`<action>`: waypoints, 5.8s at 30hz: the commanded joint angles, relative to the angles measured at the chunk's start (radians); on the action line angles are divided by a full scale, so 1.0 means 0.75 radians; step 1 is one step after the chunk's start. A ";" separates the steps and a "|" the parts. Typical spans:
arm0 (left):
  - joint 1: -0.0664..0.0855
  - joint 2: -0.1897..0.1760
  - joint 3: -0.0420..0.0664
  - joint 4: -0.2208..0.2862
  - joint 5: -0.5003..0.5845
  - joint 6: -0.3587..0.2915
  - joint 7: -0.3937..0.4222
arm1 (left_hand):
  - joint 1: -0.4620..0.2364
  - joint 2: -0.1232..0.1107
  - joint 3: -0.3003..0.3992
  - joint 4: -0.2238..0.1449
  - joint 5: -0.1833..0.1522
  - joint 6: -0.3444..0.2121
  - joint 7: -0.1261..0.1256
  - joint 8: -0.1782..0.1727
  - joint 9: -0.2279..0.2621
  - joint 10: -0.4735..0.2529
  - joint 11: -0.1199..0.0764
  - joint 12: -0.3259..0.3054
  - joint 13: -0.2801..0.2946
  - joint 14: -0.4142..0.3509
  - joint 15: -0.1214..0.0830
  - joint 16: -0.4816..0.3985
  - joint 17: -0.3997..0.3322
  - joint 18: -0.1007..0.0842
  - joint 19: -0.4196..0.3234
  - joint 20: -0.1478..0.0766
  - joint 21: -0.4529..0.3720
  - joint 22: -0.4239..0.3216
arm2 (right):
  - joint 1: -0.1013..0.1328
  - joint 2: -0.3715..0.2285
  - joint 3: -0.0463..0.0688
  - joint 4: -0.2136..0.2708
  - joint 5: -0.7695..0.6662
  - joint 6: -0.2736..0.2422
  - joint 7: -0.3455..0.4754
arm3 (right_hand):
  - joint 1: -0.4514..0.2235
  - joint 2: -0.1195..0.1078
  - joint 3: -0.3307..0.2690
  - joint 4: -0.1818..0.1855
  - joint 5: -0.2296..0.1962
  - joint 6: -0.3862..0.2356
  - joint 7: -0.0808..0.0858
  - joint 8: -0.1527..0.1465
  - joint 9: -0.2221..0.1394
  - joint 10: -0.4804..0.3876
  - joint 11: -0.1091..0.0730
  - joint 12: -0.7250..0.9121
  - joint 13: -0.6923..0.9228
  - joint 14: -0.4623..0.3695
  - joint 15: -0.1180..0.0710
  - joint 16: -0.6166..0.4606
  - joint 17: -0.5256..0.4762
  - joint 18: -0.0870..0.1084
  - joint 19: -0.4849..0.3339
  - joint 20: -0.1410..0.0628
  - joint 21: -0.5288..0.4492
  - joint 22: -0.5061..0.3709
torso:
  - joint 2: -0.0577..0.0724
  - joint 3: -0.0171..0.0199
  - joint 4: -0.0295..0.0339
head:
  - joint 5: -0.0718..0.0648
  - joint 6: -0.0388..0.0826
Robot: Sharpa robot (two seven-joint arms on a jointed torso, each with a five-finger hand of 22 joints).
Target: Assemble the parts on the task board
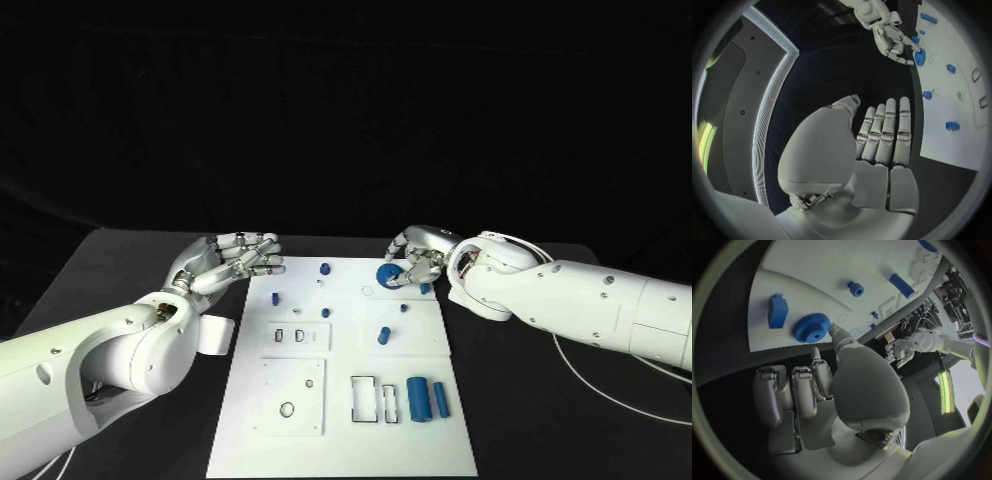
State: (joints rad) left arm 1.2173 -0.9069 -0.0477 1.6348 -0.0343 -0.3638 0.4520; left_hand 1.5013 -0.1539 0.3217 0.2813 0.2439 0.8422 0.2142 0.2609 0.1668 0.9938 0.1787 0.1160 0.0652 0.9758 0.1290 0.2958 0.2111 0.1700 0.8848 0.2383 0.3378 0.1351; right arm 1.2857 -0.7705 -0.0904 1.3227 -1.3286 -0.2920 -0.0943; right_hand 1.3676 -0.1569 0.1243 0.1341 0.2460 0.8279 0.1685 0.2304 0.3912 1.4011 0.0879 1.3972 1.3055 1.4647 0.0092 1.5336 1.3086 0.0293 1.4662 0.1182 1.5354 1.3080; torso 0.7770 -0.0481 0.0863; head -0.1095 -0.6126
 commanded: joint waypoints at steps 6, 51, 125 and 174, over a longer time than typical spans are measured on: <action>0.002 0.001 0.001 0.001 0.003 0.030 0.001 | -0.007 -0.006 0.009 -0.003 -0.008 0.006 0.026 -0.005 -0.002 0.008 0.004 -0.007 -0.001 -0.001 0.010 -0.009 0.002 0.018 0.009 0.004 0.002 -0.002 | -0.002 0.007 -0.001 -0.026 0.016 0.047 -0.037 | 0.019 0.008 0.003 0.030 0.031 0.003 0.007 0.020 0.008 0.036 0.004 0.082 0.114 0.117 0.012 0.018 0.226 -0.034 0.127 0.008 0.035 0.333 | 0.000 0.0011 -0.0024 | 0.002 -0.006; 0.002 -0.005 0.001 -0.001 0.002 0.035 -0.013 | -0.008 -0.008 0.011 -0.004 -0.008 0.005 0.027 -0.006 -0.003 0.008 0.005 -0.010 -0.001 -0.001 0.010 -0.011 0.003 0.018 0.010 0.004 0.002 -0.003 | -0.015 0.025 -0.004 -0.041 -0.046 0.063 -0.037 | -0.013 -0.005 0.025 0.098 0.057 0.030 0.000 0.040 0.014 0.050 -0.001 0.100 0.142 0.122 0.010 0.027 0.255 -0.039 0.139 0.009 0.047 0.350 | 0.000 0.0011 0.0002 | -0.002 -0.012; 0.002 0.002 0.001 0.002 0.000 0.035 -0.015 | -0.007 -0.007 0.017 -0.006 -0.008 0.005 0.027 -0.008 -0.003 0.009 0.005 -0.015 -0.001 -0.001 0.011 -0.015 0.005 0.017 0.010 0.004 0.001 -0.005 | -0.058 0.349 -0.014 -0.048 -0.303 -0.198 -0.101 | -0.016 -0.044 0.289 0.123 -0.051 0.156 -0.045 0.081 0.018 0.084 -0.043 0.112 0.174 0.121 -0.030 0.025 0.247 -0.039 0.139 -0.029 0.047 0.350 | 0.002 0.0022 0.0007 | 0.029 -0.022; 0.004 -0.004 0.001 0.002 0.000 0.034 -0.021 | -0.008 -0.008 0.020 -0.007 -0.009 0.006 0.028 -0.009 -0.004 0.010 0.005 -0.019 -0.001 -0.001 0.011 -0.017 0.006 0.017 0.011 0.004 0.000 -0.007 | -0.065 0.316 -0.020 -0.033 -0.191 -0.156 -0.059 | -0.184 -0.015 0.131 0.209 -0.013 0.048 0.002 -0.015 0.006 0.057 0.001 0.092 0.153 0.122 0.012 0.027 0.255 -0.039 0.139 0.011 0.047 0.350 | 0.003 0.0015 -0.0006 | 0.031 -0.022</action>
State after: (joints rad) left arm 1.2185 -0.9111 -0.0475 1.6334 -0.0346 -0.3524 0.4314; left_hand 1.5013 -0.1539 0.3314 0.2773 0.2439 0.8421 0.2142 0.2570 0.1653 0.9974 0.1822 0.1074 0.0653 0.9757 0.1290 0.2885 0.2148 0.1698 0.8881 0.2414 0.3378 0.1308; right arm 1.2372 -0.5339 -0.1049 1.2970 -1.4819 -0.4425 -0.1495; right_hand 1.2327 -0.1721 0.2287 0.2915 0.2305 0.8591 0.1700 0.2152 0.3948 1.4353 0.0891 1.4605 1.3080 1.4665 0.0144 1.5510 1.3073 0.0144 1.4642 0.1239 1.5663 1.3076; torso 0.7793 -0.0458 0.0849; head -0.0848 -0.6274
